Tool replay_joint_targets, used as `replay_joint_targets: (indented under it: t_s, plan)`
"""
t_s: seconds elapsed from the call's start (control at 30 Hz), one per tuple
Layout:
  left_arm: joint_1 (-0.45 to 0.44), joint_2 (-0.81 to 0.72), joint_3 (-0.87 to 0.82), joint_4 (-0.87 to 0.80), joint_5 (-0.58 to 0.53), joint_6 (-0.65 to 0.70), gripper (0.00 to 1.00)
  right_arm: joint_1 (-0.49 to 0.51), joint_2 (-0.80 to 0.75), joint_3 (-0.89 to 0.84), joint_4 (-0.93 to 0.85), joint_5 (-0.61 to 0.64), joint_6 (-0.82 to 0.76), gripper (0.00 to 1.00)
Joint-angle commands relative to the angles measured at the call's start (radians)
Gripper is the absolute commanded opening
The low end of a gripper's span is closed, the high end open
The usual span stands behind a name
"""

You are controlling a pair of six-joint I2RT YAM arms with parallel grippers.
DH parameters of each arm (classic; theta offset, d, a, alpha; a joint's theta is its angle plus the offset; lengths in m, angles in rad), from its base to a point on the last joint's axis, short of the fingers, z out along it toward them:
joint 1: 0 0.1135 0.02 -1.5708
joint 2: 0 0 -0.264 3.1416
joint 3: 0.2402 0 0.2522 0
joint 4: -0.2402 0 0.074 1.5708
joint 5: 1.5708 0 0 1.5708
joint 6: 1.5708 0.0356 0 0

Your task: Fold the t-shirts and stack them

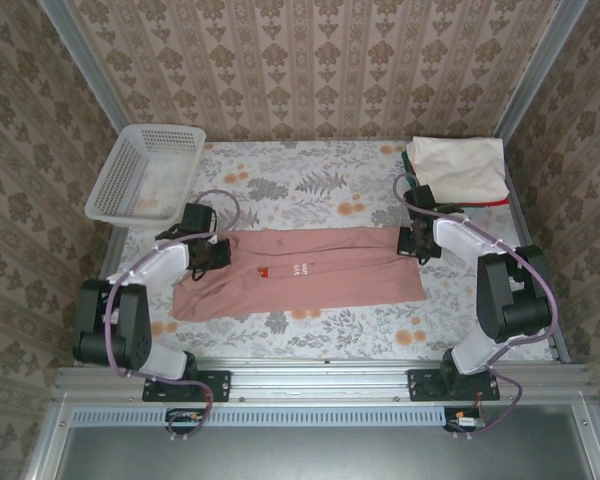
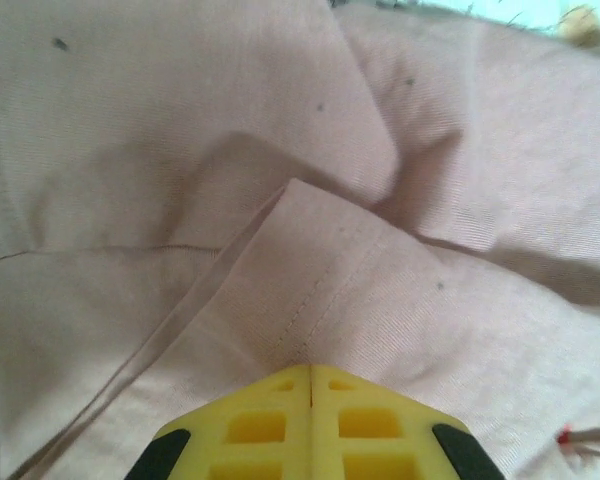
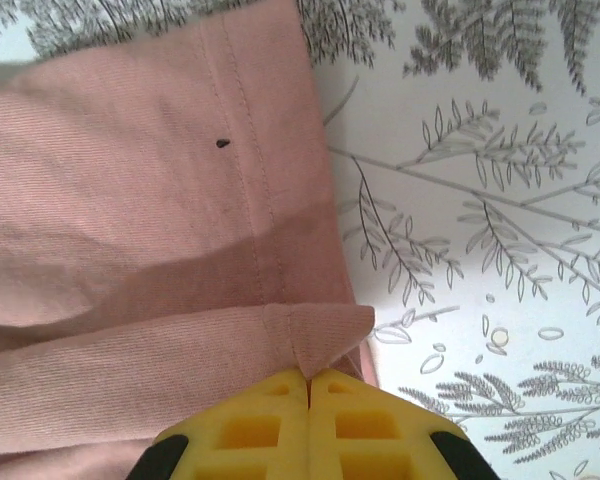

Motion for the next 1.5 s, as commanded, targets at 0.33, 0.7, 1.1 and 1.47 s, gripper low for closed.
replay_joint_targets:
  t_s: [0.33,0.7,1.1,1.47]
  plan:
    - [0.02,-0.277,-0.162,-0.079,0.026,-0.061,0.0,-0.002,-0.06,-0.081,-0.013,-0.008,0.044,0.19]
    - [0.054,-0.239,-0.067,-0.092,-0.031,-0.043,0.49,0.192,-0.088,0.087,0.013,-0.003,0.095,0.37]
    - [0.103,0.015,0.074,-0.025,0.036,-0.019,0.61,0.426,0.412,0.485,-0.009,-0.014,0.085,0.36]
    - [0.108,0.037,0.072,-0.009,0.038,-0.018,0.63,0.501,0.306,0.337,0.004,0.008,0.086,0.37]
